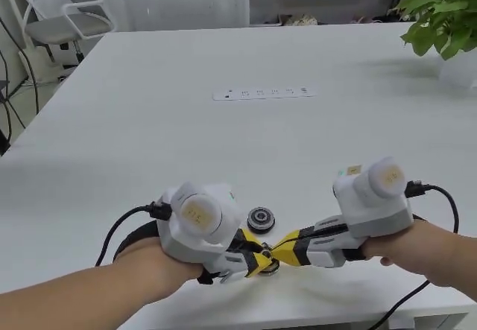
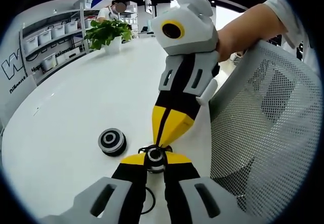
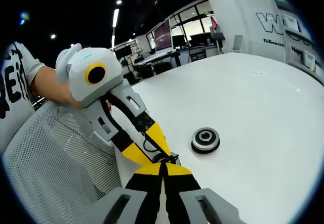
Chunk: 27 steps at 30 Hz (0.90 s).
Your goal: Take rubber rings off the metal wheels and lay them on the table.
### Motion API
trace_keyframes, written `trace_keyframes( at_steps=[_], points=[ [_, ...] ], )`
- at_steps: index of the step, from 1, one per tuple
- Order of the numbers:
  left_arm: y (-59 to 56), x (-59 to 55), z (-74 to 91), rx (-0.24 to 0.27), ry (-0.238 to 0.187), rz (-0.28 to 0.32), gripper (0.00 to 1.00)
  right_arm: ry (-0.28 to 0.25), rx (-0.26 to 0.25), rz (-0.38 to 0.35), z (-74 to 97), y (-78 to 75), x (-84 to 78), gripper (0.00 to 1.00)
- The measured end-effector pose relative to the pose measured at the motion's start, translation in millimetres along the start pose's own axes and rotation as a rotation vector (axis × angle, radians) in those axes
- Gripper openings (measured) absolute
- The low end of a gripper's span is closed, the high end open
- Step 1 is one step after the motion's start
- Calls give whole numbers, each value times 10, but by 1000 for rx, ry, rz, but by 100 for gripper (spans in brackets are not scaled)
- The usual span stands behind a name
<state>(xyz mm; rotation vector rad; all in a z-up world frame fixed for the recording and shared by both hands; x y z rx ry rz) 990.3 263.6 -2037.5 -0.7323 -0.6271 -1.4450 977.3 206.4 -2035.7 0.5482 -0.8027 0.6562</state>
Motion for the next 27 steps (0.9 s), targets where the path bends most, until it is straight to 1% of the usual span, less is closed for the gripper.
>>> trace_keyframes(
  at_steps=[5, 6, 7, 9, 27],
  points=[
    [-1, 3, 0, 0, -1, 0, 7, -4, 6, 0, 0, 14, 8, 0],
    [-2, 2, 0, 1, -1, 1, 7, -13, 29, -7, 3, 50, 23, 0],
    [-2, 2, 0, 1, -1, 1, 7, -16, 29, -7, 4, 55, 29, 0],
    [0, 2, 0, 1, -3, 1, 7, -8, 28, 10, -5, 62, 20, 0],
    [8, 2, -8, -2, -22, -3, 7, 13, -19, -13, 35, -82, -63, 0]
  ],
)
Point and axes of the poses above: the centre of the closed fingertips' face, and the gripper's own axes: z roughly backward along the fingers, y roughly to its left, x roughly out of its top, the point moved 4 cm from there along z, roughly backward along the fingers, and after that the axes turned 10 degrees about -x, right-handed, at the moved point
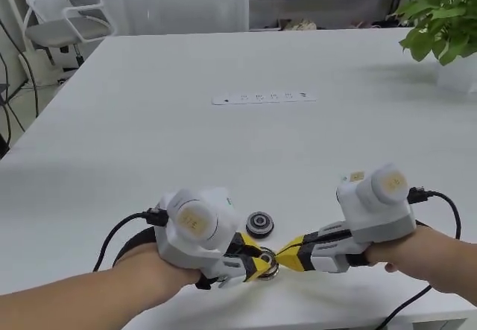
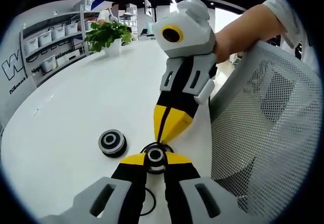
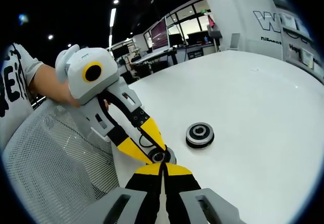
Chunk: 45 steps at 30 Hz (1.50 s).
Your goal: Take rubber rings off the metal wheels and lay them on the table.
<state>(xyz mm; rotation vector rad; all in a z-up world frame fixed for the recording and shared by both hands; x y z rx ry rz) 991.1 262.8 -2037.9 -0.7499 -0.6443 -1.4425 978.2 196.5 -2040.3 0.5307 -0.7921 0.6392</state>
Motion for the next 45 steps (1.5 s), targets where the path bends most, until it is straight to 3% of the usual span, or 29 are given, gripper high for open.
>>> trace_keyframes(
  at_steps=[8, 19, 25, 38, 45],
  points=[
    [-4, 0, 4, -23, 0, 28, 10, 2, -5, 0, 6, -6, -2, 0],
    [-33, 0, 85, -49, 18, 14, 18, -1, 2, 0, 17, 1, 6, 0],
    [-29, 49, 197, -44, 3, 26, 23, -1, 5, -1, 15, -8, 2, 0],
    [-166, 161, 430, -52, -26, -18, 34, -1, 12, -1, 13, -2, 8, 0],
    [-174, 244, 601, -44, -73, 1, 42, 1, 16, -1, 12, 1, 13, 0]
  ],
)
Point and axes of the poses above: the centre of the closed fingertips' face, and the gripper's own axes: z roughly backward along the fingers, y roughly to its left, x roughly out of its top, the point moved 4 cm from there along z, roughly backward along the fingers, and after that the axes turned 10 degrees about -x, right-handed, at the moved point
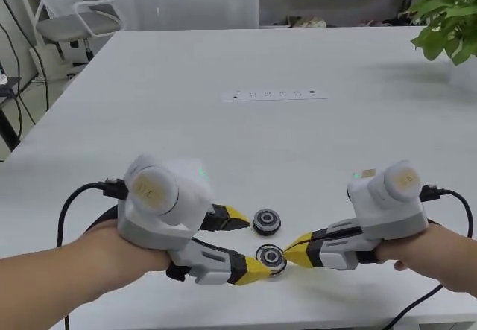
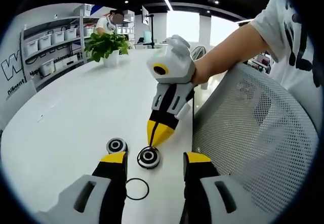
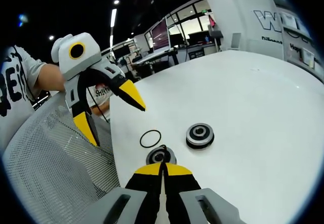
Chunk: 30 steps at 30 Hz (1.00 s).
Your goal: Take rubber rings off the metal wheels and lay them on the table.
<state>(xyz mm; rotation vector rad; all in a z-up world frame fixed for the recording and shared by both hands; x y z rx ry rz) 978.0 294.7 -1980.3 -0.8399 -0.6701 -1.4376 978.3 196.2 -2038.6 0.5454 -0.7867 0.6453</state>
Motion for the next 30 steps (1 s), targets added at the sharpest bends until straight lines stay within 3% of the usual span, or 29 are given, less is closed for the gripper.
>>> trace_keyframes(
  at_steps=[19, 30],
  points=[
    [33, -131, 495, 83, -29, 20, 55, 0, 27, 4, -3, 77, 71, 0],
    [42, -248, 695, 129, -47, 56, 64, -15, 90, 14, -65, 254, 229, 0]
  ],
)
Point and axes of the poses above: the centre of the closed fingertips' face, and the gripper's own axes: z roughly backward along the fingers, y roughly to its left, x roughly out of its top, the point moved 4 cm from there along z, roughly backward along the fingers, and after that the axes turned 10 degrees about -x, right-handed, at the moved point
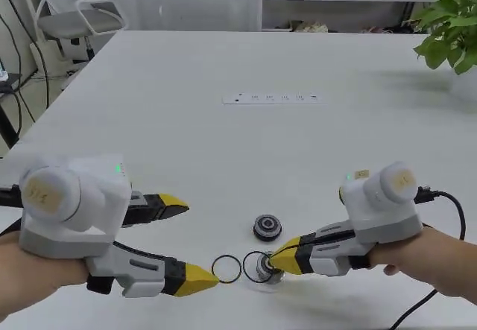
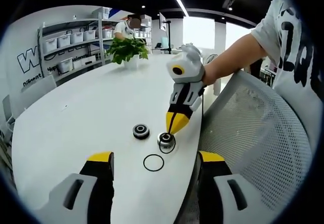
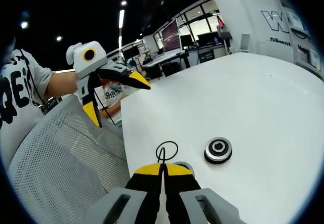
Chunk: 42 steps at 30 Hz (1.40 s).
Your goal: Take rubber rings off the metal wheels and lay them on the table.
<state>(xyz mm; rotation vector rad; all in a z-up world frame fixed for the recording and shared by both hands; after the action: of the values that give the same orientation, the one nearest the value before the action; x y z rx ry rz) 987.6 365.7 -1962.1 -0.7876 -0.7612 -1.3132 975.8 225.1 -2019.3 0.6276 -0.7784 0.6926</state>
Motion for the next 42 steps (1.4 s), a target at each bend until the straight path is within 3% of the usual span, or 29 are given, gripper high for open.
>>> trace_keyframes(
  at_steps=[6, 14, 23, 42],
  points=[
    [45, -25, 89, 30, -20, 19, 66, -10, 19, -3, -101, 45, 83, 0],
    [56, -59, 153, 47, -16, 24, 72, -19, 30, -16, -224, 77, 163, 0],
    [58, -118, 201, 57, -9, 36, 77, -2, 34, -26, -353, 97, 154, 0],
    [40, -193, 225, 57, 1, 59, 78, 39, 0, -42, -450, 35, 64, 0]
  ],
)
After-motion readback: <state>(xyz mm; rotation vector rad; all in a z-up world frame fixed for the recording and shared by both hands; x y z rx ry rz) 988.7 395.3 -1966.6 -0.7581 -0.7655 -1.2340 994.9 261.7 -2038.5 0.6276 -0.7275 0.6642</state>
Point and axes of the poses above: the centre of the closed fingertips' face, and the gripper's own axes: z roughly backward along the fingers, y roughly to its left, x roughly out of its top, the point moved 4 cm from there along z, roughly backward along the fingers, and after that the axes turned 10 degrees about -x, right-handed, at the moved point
